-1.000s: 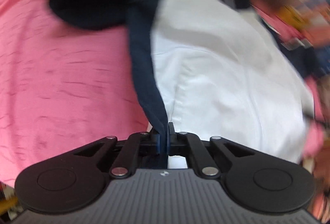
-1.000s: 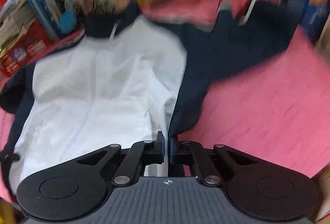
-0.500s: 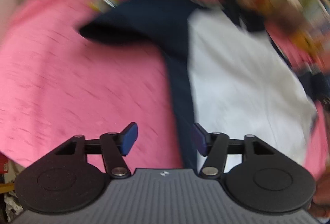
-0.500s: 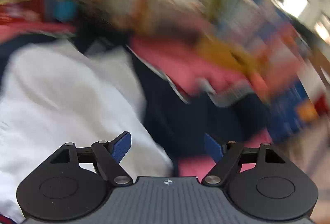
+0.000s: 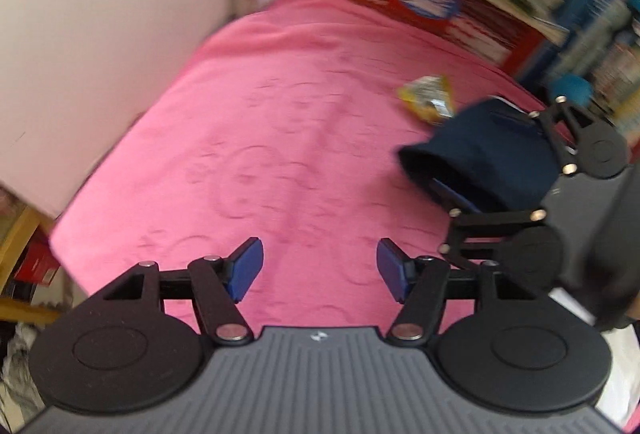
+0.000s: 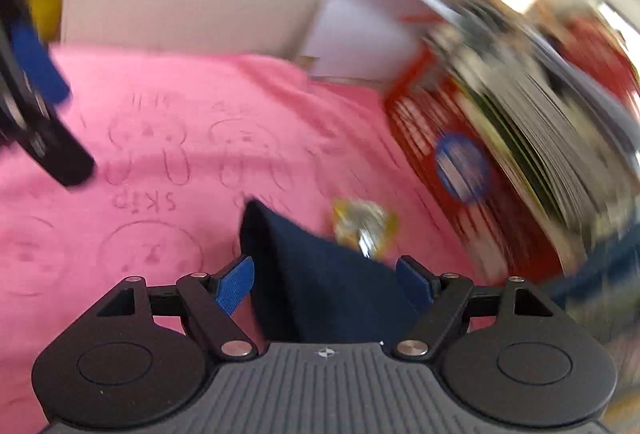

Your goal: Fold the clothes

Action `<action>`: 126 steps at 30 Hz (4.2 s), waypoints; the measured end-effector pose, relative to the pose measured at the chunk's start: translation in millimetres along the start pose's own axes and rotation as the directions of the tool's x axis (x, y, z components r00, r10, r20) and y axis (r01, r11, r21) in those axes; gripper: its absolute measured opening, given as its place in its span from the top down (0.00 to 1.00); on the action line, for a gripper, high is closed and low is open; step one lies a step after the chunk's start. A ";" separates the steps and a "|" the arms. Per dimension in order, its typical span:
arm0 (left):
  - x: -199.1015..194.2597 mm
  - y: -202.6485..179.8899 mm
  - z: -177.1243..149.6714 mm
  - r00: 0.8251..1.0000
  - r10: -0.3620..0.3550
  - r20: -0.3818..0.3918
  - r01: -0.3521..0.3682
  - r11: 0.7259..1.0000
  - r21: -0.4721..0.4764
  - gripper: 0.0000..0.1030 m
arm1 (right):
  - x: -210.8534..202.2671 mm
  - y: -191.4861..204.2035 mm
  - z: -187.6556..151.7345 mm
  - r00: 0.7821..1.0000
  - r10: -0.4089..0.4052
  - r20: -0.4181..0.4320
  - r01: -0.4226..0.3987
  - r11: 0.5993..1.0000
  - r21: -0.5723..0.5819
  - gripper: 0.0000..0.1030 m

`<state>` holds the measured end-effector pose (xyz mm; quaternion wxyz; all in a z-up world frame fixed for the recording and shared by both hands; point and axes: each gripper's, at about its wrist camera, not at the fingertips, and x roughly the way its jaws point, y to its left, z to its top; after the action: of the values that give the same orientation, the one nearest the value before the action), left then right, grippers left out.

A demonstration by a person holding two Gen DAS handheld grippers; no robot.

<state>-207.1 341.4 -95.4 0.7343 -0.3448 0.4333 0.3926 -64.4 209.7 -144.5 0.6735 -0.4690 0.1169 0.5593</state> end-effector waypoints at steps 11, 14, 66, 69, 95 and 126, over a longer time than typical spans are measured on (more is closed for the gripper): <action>22.4 -7.1 10.2 0.998 -0.060 -0.031 0.060 0.998 -0.012 0.37 | -74.2 -111.4 -39.6 0.943 -0.326 -0.063 0.325 0.867 0.376 0.93; 31.7 -30.8 11.1 0.995 -0.087 -0.051 0.089 0.996 0.026 0.37 | -106.8 -162.1 -113.9 0.903 -0.281 -0.326 0.425 0.701 0.573 0.92; 153.7 -161.5 116.3 0.970 0.128 -0.204 -0.200 0.902 -0.382 0.54 | -41.7 -157.8 -106.8 0.870 -0.139 -0.473 0.442 0.645 0.624 0.91; 151.9 -155.3 118.2 0.969 0.169 -0.179 -0.225 0.904 -0.363 1.00 | -38.4 -158.0 -104.2 0.869 -0.138 -0.476 0.445 0.639 0.627 0.91; 141.9 -182.6 114.6 0.983 -0.167 0.070 0.065 0.685 0.725 0.45 | -23.6 -145.7 -100.5 0.885 -0.092 -0.456 0.403 0.640 0.654 0.89; 70.2 31.2 45.6 0.957 0.291 0.007 -0.262 0.850 0.457 0.50 | 62.1 -83.7 121.0 0.975 0.217 0.052 -0.204 0.773 0.601 0.73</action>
<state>-195.5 413.7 -146.6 0.7163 -0.1105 0.5804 0.3713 -15.0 347.4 -80.5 0.7195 -0.2199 0.3472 0.5598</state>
